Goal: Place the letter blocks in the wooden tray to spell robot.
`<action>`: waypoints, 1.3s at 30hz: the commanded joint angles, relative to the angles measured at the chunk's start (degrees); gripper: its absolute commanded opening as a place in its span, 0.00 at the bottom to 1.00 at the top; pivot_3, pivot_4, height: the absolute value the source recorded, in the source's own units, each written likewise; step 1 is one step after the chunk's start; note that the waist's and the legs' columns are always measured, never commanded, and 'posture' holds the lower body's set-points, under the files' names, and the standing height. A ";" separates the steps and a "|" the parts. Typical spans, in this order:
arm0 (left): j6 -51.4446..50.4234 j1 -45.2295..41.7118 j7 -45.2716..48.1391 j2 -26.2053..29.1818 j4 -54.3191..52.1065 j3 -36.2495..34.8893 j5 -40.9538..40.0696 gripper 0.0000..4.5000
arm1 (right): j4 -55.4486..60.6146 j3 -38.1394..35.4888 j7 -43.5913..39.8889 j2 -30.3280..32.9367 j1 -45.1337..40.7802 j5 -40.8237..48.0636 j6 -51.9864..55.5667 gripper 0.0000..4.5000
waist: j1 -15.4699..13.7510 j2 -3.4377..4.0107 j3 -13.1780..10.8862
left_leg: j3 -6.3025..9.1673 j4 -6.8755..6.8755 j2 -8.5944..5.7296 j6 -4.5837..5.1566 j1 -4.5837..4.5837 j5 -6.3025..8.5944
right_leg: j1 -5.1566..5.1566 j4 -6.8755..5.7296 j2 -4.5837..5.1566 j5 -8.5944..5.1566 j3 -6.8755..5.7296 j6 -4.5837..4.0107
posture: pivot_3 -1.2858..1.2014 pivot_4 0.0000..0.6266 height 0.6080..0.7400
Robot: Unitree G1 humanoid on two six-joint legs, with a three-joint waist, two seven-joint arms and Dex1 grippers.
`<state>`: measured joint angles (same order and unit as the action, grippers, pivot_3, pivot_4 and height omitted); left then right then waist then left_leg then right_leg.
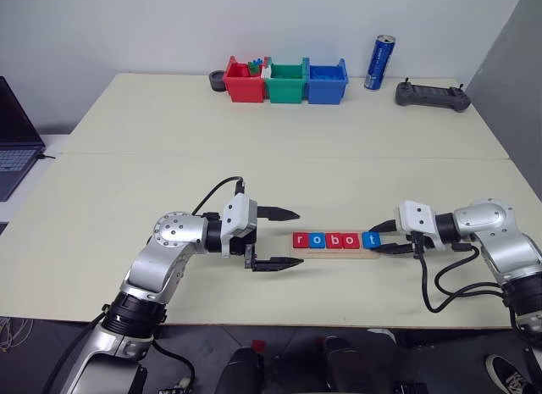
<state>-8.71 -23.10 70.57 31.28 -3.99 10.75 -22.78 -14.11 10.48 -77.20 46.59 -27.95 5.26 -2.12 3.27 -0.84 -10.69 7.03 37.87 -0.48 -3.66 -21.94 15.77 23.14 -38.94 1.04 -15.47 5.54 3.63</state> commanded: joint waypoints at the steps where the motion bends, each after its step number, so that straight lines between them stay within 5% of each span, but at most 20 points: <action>1: 0.14 -0.26 0.01 0.48 -2.02 -0.95 -0.32 1.00 | -0.39 -0.39 0.25 -0.22 -1.33 -0.07 -0.22 0.33 | -0.01 0.00 0.00 | 0.00 0.00 0.00 0.00 0.00 0.00 | 0.00 0.00 0.00 0.00 0.00 0.00 | 0.52 0.24 1.00; 15: 0.24 -0.92 0.09 0.25 -1.49 -0.78 -0.13 1.00 | 0.21 -0.31 -0.95 0.09 -1.09 0.32 0.49 0.33 | 0.00 0.00 0.00 | 0.00 0.01 0.00 0.00 0.00 0.00 | 0.00 -0.01 0.00 0.00 0.01 0.00 | 0.52 0.24 1.00; 24: 0.66 -1.11 0.04 0.07 -0.95 -0.75 0.13 1.00 | 0.77 -1.54 -0.94 0.61 -1.55 1.16 2.12 0.99 | 0.00 0.00 0.00 | 0.00 0.01 0.00 0.00 0.00 0.00 | 0.00 -0.01 0.00 0.00 0.01 0.00 | 0.52 0.24 1.00; 35: 1.00 -0.56 0.13 0.07 -1.13 -0.81 0.07 1.00 | 2.59 -7.77 2.64 4.28 -0.18 4.07 6.61 0.99 | 0.04 0.00 0.00 | -0.01 0.00 0.00 0.00 -0.01 0.00 | 0.00 0.00 0.00 0.00 0.01 0.00 | 0.52 0.24 1.00; 39: 1.44 -1.35 0.37 -0.50 -0.26 -0.38 0.32 1.00 | 1.31 -7.28 5.30 2.73 -0.23 2.50 4.96 0.71 | 0.11 0.00 0.00 | -0.01 0.00 0.01 0.00 0.00 0.00 | 0.00 -0.01 -0.02 0.00 0.02 0.00 | 0.52 0.24 1.00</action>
<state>-8.24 -23.23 70.71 31.14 -3.83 10.77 -22.50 -12.84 4.28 -73.31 49.68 -28.00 7.81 4.09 3.38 -0.84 -10.69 7.02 37.87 -0.47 -3.66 -21.95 15.77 23.14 -38.95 1.02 -15.47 5.55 3.63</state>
